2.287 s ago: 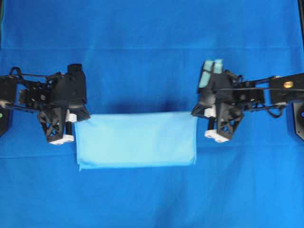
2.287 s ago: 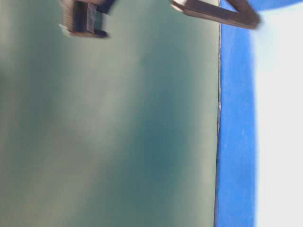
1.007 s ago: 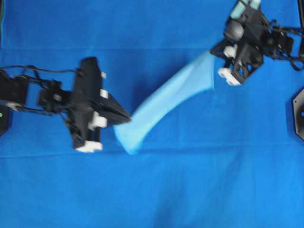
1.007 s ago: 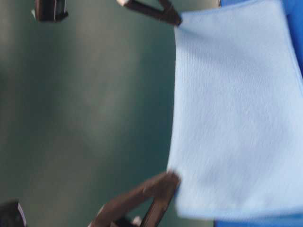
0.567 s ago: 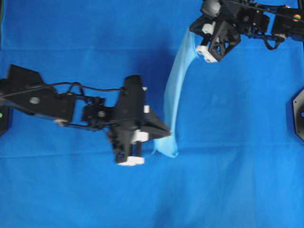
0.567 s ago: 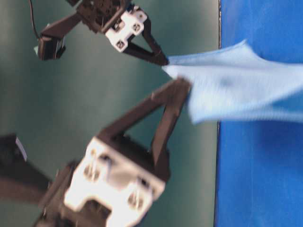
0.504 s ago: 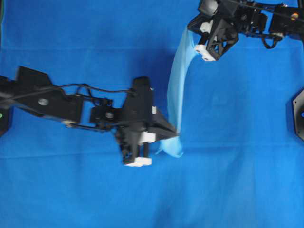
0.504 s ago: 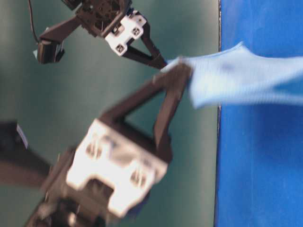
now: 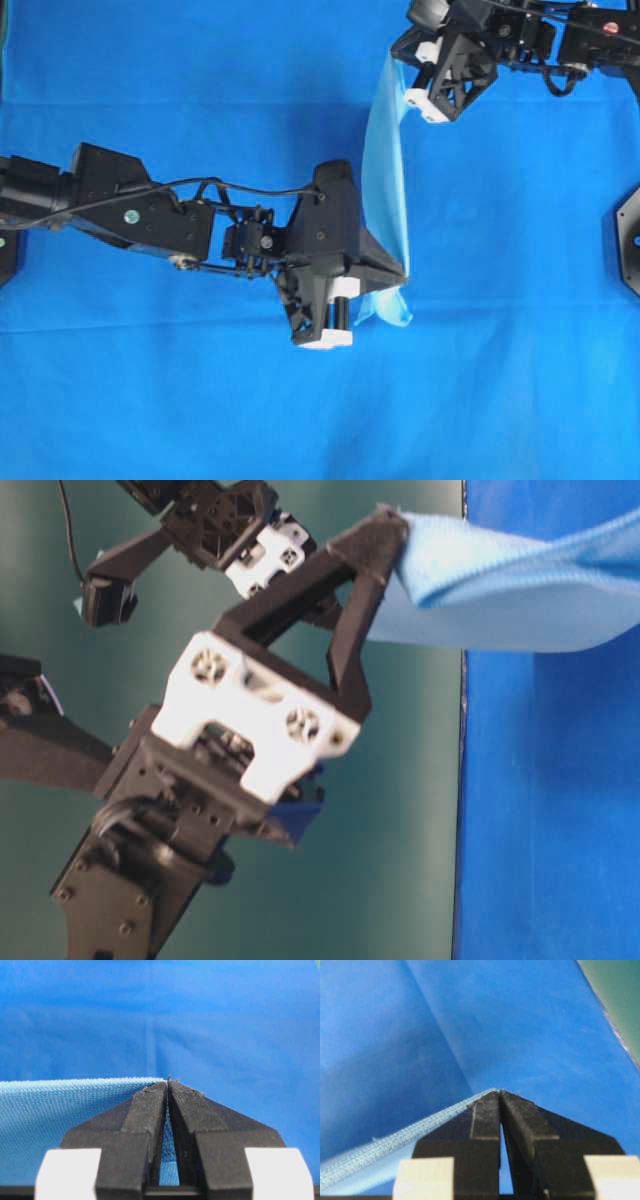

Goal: Fold the light blue towel.
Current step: 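Swing the towel vertical, left gripper moving right, right gripper moving far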

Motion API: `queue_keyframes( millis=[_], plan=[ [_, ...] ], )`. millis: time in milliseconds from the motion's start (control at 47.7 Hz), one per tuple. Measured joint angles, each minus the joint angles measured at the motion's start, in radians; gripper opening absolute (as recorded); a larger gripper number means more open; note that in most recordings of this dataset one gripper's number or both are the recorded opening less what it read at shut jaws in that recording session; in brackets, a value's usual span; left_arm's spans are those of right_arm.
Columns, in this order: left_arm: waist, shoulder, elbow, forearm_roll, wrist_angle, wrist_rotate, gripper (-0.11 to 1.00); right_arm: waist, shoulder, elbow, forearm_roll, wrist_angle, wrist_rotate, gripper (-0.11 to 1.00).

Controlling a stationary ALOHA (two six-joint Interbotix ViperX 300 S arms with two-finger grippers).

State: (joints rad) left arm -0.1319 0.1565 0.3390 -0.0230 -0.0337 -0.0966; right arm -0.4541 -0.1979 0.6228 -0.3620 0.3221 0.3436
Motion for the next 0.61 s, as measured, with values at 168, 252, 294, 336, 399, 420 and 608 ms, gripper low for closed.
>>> queue_keyframes(
  millis=[168, 252, 294, 336, 399, 420, 608],
  plan=[
    [0.009, 0.075, -0.069, 0.000, -0.044, 0.023, 0.02, -0.032, -0.067, 0.067, -0.005, 0.011, -0.002, 0.02],
    [0.011, 0.126, -0.132, -0.002, -0.060, 0.054, 0.02, -0.043, -0.115, 0.104, -0.005, 0.023, 0.000, 0.02],
    [0.011, 0.149, -0.161, -0.002, -0.064, 0.069, 0.02, -0.049, -0.141, 0.124, -0.005, 0.034, 0.000, 0.02],
    [0.011, 0.172, -0.192, -0.002, -0.067, 0.086, 0.02, -0.049, -0.169, 0.141, -0.006, 0.048, -0.002, 0.02],
    [0.011, 0.199, -0.232, -0.002, -0.069, 0.110, 0.02, -0.052, -0.202, 0.155, -0.006, 0.063, 0.000, 0.02],
    [0.011, 0.206, -0.244, -0.002, -0.069, 0.117, 0.02, -0.052, -0.210, 0.160, -0.006, 0.067, 0.000, 0.02],
    [0.026, 0.258, -0.302, -0.003, -0.087, 0.146, 0.02, -0.069, -0.232, 0.179, -0.006, 0.084, 0.000, 0.02]
  ],
)
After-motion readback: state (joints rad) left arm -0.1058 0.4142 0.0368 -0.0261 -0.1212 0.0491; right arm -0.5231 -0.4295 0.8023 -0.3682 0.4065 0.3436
